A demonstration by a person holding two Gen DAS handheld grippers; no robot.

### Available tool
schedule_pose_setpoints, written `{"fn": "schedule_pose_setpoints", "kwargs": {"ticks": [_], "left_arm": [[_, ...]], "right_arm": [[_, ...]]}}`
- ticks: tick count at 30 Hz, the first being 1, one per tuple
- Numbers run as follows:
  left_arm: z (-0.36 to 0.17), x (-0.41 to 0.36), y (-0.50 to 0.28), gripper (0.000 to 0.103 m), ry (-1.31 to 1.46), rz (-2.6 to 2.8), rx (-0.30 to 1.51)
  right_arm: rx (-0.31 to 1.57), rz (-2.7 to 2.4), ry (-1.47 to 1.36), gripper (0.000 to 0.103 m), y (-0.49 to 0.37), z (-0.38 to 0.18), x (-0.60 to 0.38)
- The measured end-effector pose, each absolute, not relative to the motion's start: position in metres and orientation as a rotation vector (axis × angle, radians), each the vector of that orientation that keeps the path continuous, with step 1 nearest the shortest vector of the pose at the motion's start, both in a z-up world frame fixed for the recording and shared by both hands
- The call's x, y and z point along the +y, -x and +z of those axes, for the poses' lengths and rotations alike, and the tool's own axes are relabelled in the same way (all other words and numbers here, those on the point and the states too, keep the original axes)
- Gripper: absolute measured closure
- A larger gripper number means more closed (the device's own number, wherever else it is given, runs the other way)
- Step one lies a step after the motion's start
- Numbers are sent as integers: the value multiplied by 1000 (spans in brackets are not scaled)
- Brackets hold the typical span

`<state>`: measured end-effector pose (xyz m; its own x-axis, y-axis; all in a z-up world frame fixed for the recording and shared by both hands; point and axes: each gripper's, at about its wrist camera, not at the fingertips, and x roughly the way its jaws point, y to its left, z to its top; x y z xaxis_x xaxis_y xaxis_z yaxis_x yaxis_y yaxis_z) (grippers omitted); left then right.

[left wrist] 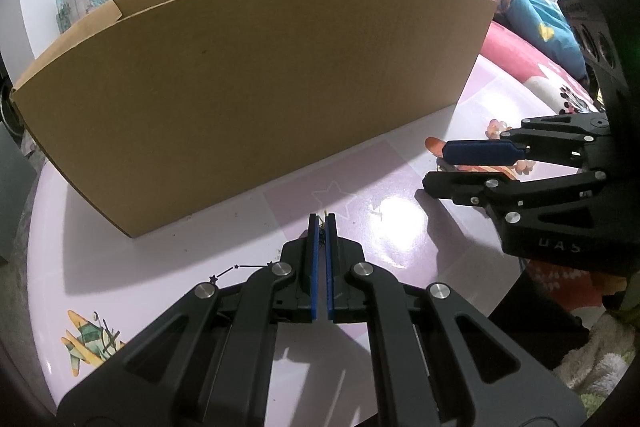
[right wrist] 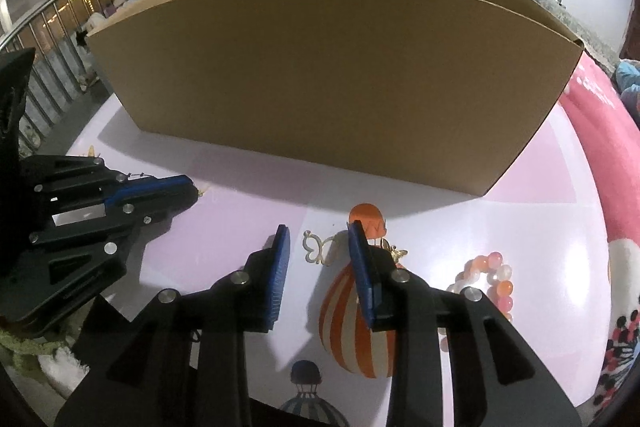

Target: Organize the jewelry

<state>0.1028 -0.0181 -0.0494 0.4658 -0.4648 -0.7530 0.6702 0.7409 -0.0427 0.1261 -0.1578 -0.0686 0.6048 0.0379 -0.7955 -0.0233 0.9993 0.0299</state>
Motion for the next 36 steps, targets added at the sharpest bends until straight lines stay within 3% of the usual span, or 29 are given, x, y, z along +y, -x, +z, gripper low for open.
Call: {"fn": "schedule_pose_setpoints", "kwargs": {"ticks": [5, 13, 14, 15, 21, 24, 27, 29, 36], "left_arm": [[-49, -18, -103, 101, -277, -707, 828], [-49, -18, -103, 101, -271, -705, 825], [-49, -18, -103, 101, -270, -706, 824], [-49, -18, -103, 101, -269, -707, 825], [-49, -18, -102, 101, -268, -707, 822], [-49, -18, -101, 101, -266, -707, 822], [-49, -18, -101, 101, -262, -706, 824], [-49, -18, -102, 101, -264, -706, 825], [-48, -18, -102, 101, -262, -706, 829]], "right_arm": [[915, 31, -27, 87, -123, -70, -162], [905, 34, -29, 88, -124, -68, -161], [903, 35, -31, 101, -124, -68, -161], [910, 37, -36, 102, -125, -68, -161], [899, 41, -54, 102, -115, -62, -164], [885, 36, -89, 102, -107, -52, -170], [911, 30, -128, 88, -103, -53, -179], [920, 18, -134, 73, -102, -55, -181], [945, -3, -100, 73, -114, -66, -171]]}}
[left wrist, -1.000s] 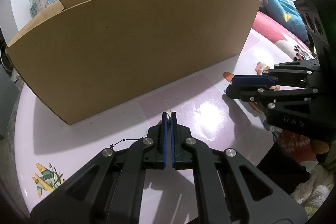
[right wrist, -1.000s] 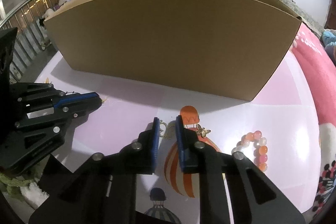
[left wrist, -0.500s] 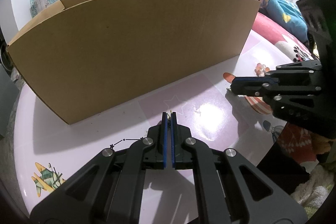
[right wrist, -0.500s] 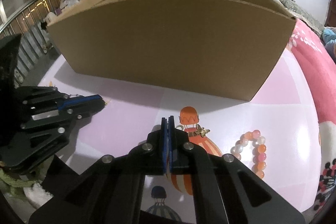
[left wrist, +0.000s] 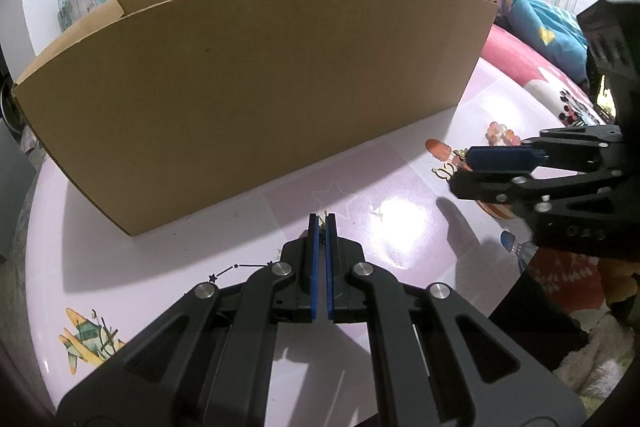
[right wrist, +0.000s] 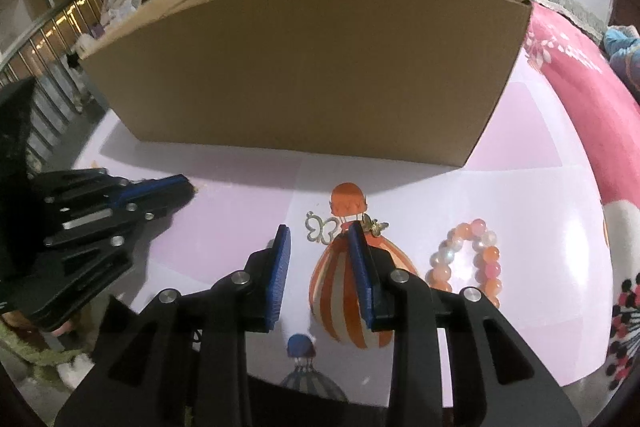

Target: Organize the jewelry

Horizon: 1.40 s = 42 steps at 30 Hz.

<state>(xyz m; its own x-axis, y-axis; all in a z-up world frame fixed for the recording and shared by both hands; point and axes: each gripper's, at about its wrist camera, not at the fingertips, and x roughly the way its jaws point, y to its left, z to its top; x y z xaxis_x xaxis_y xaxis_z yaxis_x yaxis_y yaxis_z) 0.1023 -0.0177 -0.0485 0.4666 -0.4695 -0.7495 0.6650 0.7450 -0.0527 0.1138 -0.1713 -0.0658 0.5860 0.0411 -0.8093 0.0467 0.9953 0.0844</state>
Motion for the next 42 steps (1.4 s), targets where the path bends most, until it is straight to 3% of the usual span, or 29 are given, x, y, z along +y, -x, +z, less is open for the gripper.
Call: {"fn": "schedule_pose_setpoints", "kwargs": {"ticks": [4, 8, 15, 17, 33, 36, 37, 42], "left_arm": [[-49, -18, -102, 101, -263, -706, 830], [-49, -18, -103, 101, -263, -706, 831], [-49, -18, -102, 101, -259, -706, 829], [-49, -17, -102, 101, -258, -707, 826], [-50, -15, -99, 101, -273, -715, 806], [-51, -15, -99, 101, -269, -715, 807], [-51, -15, -100, 101, -266, -714, 809], [-51, -14, -101, 101, -261, -716, 812]], "right_arm": [[928, -35, -38, 74, -115, -68, -161], [918, -21, -47, 91, -114, -68, -157], [901, -1, -119, 92, -112, -70, -164], [899, 10, -130, 99, -112, -70, -165], [877, 31, -119, 99, -99, -54, -172], [909, 8, -112, 89, -105, -59, -173], [915, -4, -106, 79, -107, -62, -172], [918, -19, -69, 76, -112, -67, -166]]}}
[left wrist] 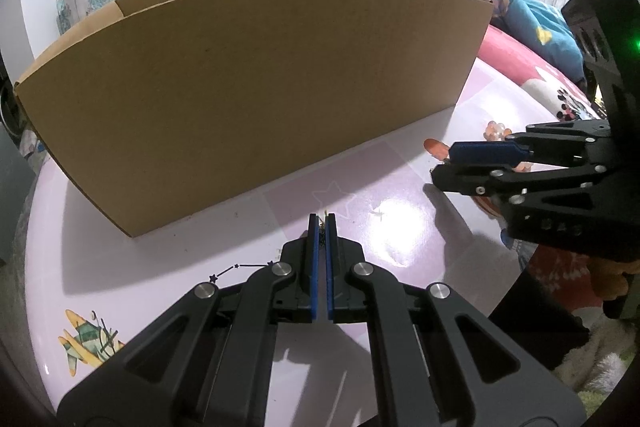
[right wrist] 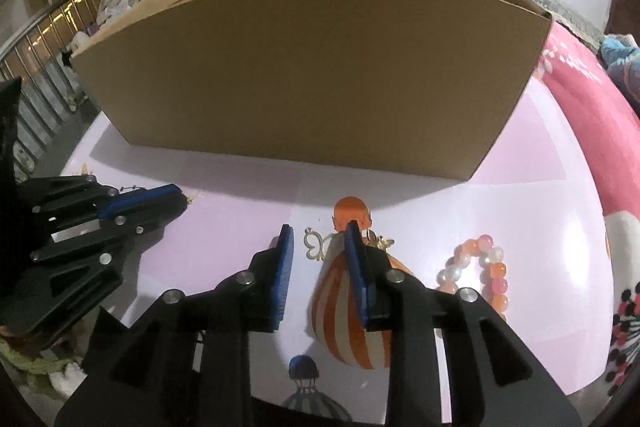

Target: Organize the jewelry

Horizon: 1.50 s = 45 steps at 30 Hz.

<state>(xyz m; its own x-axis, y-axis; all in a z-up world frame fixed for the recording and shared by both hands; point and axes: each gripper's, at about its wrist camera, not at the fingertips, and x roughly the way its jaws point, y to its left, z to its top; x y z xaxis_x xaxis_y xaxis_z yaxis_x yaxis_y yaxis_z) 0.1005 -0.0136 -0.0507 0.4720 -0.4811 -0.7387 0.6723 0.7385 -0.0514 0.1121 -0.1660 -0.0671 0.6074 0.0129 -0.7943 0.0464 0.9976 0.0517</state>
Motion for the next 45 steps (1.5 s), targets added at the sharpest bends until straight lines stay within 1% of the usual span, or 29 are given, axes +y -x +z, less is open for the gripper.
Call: {"fn": "schedule_pose_setpoints", "kwargs": {"ticks": [4, 7, 21, 35, 40, 45], "left_arm": [[-50, -13, -101, 101, -260, -717, 813], [-50, -13, -102, 101, -256, -718, 815], [-50, -13, -102, 101, -255, -719, 814], [-44, -9, -101, 101, -235, -737, 819], [-29, -3, -94, 101, -208, -743, 800], [10, 4, -82, 101, -185, -767, 726]], "right_arm": [[915, -31, -35, 77, -112, -67, -161], [917, -25, -46, 87, -112, -66, -161], [892, -6, -104, 87, -104, -66, -173], [822, -8, -96, 87, -82, -39, -175], [796, 4, -92, 87, -73, -24, -173], [736, 43, -71, 87, -67, 8, -167]]}}
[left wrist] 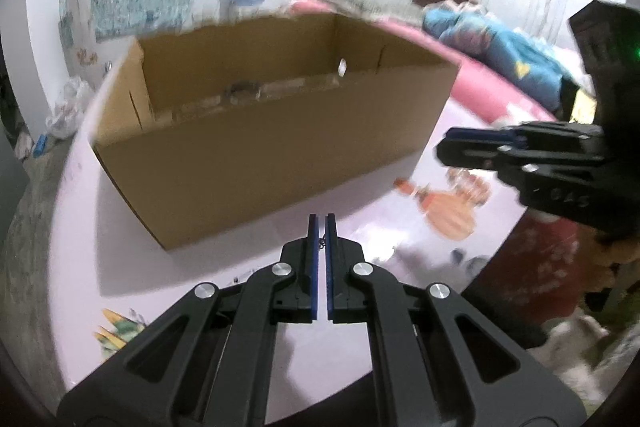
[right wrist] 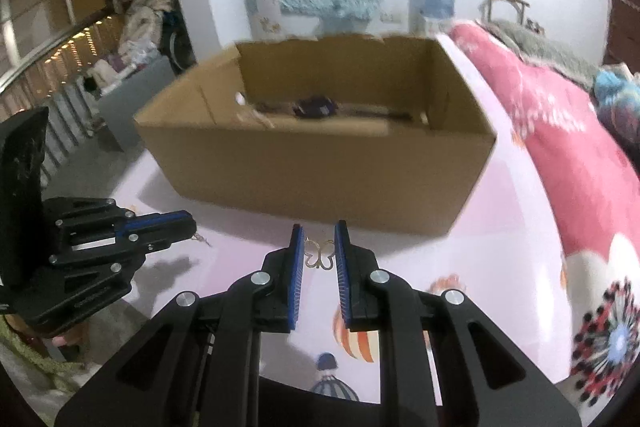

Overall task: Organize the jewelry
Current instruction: 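Carry the chain and charm over the box with both tools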

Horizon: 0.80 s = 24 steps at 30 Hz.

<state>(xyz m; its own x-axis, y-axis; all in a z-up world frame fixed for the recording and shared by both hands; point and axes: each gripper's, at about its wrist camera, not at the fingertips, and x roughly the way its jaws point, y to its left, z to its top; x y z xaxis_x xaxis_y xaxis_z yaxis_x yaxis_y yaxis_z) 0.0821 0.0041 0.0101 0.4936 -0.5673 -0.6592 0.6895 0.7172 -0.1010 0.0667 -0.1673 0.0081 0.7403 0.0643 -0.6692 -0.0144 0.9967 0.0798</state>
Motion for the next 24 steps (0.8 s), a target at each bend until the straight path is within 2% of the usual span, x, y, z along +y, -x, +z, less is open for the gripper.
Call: {"fn": "schedule_pose_setpoints", "kwargs": {"ticks": [9, 12, 17, 22, 24], "left_arm": [[102, -6, -106, 101, -115, -854, 548], [102, -21, -144, 101, -80, -862, 633], [63, -49, -216, 101, -32, -824, 913], [29, -60, -244, 100, 18, -786, 1074], [21, -59, -249, 97, 55, -782, 1126]], "right_arm": [[584, 142, -37, 87, -107, 89, -181], [646, 165, -77, 87, -144, 92, -195], [839, 142, -121, 87, -217, 72, -218], [978, 114, -134, 87, -260, 46, -230], [993, 83, -129, 87, -267, 40, -235]]}}
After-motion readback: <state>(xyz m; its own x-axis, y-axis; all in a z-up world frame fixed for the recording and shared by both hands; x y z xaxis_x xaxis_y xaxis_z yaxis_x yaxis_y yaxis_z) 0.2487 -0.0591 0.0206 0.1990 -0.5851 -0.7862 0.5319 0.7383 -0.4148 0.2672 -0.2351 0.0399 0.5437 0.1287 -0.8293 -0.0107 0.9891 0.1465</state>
